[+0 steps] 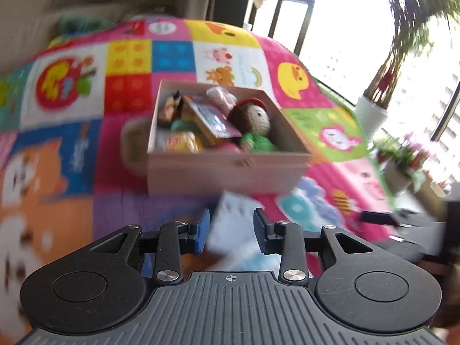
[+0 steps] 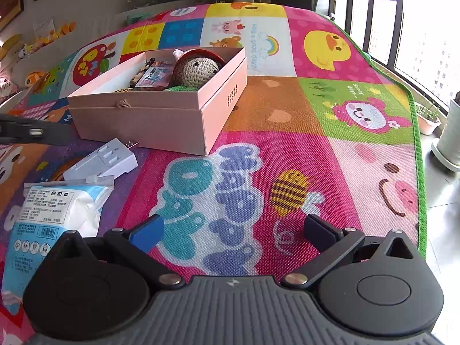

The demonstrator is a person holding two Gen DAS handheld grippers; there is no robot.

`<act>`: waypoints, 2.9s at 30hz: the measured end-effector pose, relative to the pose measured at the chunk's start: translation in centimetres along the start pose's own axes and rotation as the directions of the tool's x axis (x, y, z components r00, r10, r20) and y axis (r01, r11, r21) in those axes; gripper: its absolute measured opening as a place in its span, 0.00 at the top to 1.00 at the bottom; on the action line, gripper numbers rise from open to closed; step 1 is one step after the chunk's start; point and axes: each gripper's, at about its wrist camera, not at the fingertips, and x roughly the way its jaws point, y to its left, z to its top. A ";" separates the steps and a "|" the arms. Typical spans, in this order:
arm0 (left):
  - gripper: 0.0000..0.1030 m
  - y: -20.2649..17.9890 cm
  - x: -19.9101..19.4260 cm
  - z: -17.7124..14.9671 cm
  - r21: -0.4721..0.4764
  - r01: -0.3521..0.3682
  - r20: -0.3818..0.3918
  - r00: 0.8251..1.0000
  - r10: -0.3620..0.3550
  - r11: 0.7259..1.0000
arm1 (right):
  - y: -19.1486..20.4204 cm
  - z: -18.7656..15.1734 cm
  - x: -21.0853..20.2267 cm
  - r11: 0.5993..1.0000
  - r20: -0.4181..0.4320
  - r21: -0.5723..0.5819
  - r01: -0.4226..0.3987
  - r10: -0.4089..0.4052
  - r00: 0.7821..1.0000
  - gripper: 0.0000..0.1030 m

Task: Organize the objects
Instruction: 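Grasp the blue-and-white packaged bag beside the box with the left tool, then lift the bag with left tool while right tool moves toward white plastic device, then grasp the white plastic device with right tool while left tool holds the bag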

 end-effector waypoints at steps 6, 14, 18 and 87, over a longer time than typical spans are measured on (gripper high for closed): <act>0.64 -2.1 -1.6 -3.9 -0.133 0.024 -0.117 0.992 -0.040 0.991 | -0.7 -0.1 -0.3 0.999 0.019 0.039 -0.033 0.033 0.999 0.00; 0.35 -5.9 4.2 -3.4 -0.125 -0.022 -0.185 0.983 -0.002 0.992 | -2.6 -0.4 -0.9 0.984 0.061 0.130 -0.118 0.110 0.992 0.00; 0.31 -5.7 6.3 -2.6 -0.195 -0.028 -0.169 0.986 -0.005 0.980 | -3.7 -0.5 -1.0 0.974 0.077 0.210 -0.089 0.074 0.994 0.00; 0.42 13.3 0.6 -6.4 -0.293 0.132 0.218 0.974 -0.068 0.947 | 10.1 4.6 3.1 0.998 -0.193 -0.070 -0.010 -0.004 0.981 0.12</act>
